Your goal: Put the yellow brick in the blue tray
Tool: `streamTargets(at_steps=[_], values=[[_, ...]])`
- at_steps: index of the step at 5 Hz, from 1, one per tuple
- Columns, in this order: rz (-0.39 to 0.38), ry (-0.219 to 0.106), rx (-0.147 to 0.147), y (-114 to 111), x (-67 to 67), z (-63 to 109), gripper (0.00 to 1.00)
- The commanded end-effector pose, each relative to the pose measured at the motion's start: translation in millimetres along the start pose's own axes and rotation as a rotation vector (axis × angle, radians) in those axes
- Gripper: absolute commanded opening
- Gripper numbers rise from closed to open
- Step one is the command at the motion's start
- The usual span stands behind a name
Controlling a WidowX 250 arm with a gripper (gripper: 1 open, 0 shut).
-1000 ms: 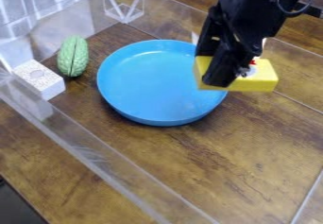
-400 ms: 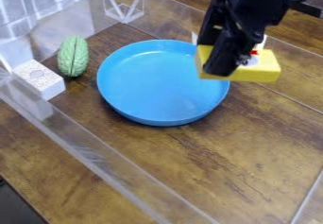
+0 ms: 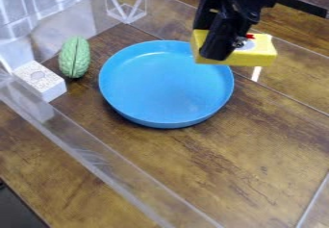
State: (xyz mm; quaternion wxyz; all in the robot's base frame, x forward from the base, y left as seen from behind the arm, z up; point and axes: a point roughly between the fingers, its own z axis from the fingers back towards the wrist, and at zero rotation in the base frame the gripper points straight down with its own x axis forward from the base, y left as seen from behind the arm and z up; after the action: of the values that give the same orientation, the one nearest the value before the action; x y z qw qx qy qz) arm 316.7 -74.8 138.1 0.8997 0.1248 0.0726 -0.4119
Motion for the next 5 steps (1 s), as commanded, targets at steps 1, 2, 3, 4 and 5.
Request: streamTargets(at_steps=[1, 2, 3, 4, 5], values=[[0.039, -0.079, 0.058, 13, -9.7, 26.4, 0.0], [0.039, -0.07, 0.066, 16, -12.1, 21.6, 0.0], [0.039, -0.062, 0.074, 19, -14.9, 18.0, 0.0], [0.045, -0.055, 0.079, 22, -18.9, 17.0, 0.0], [0.063, -0.044, 0.066, 23, -27.0, 9.4, 0.0]])
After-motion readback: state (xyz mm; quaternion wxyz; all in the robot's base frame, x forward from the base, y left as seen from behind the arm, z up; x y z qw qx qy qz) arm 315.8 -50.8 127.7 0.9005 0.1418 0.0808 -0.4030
